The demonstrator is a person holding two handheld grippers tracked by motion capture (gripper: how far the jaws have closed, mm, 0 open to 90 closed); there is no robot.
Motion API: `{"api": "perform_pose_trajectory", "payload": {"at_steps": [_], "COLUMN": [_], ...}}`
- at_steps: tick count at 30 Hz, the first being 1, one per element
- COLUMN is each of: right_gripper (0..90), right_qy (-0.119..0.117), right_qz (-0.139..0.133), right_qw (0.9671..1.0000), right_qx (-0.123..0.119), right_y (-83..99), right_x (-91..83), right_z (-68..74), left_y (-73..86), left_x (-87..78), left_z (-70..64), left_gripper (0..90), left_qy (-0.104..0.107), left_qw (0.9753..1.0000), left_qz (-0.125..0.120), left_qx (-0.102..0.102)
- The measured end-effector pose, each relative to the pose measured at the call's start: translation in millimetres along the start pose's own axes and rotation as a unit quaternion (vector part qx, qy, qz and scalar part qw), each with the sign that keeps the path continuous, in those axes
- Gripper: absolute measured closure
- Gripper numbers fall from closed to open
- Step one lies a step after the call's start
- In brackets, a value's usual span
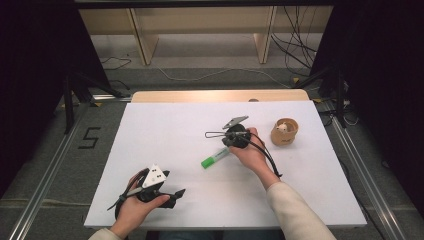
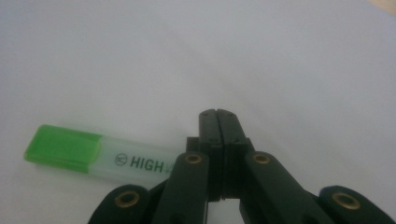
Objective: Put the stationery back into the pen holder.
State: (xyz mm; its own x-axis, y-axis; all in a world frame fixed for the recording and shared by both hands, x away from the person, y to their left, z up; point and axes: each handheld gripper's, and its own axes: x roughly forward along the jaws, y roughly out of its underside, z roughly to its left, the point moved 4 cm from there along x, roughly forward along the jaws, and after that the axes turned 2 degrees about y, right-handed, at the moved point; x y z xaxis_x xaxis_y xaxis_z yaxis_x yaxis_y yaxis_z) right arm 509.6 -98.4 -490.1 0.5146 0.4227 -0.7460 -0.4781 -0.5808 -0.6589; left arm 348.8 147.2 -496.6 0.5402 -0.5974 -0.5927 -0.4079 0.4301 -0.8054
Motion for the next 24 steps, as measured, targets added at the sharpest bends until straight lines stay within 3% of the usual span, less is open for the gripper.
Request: {"api": "perform_pose_trajectory", "payload": {"at_steps": [9,24], "right_gripper": [90.0,90.0], "right_qy": [0.002,-0.003], "right_qz": [0.034,0.051], "right_qw": [0.9994,0.9987], "right_qx": [0.010,0.008], "right_y": [-1.6,2.2], "right_x": [17.5,18.0], "right_z": [-6.5,-6.5], "left_y": [0.2,0.5], "left_x": [-0.4,-0.6], "left_z": [0.1,0.3], "left_gripper": [17.1,17.2], "left_qy": [0.000,0.001], "left_qw": [1.0000,1.0000], "left_qz": [0.000,0.004], "left_qx": [0.000,0.003]}}
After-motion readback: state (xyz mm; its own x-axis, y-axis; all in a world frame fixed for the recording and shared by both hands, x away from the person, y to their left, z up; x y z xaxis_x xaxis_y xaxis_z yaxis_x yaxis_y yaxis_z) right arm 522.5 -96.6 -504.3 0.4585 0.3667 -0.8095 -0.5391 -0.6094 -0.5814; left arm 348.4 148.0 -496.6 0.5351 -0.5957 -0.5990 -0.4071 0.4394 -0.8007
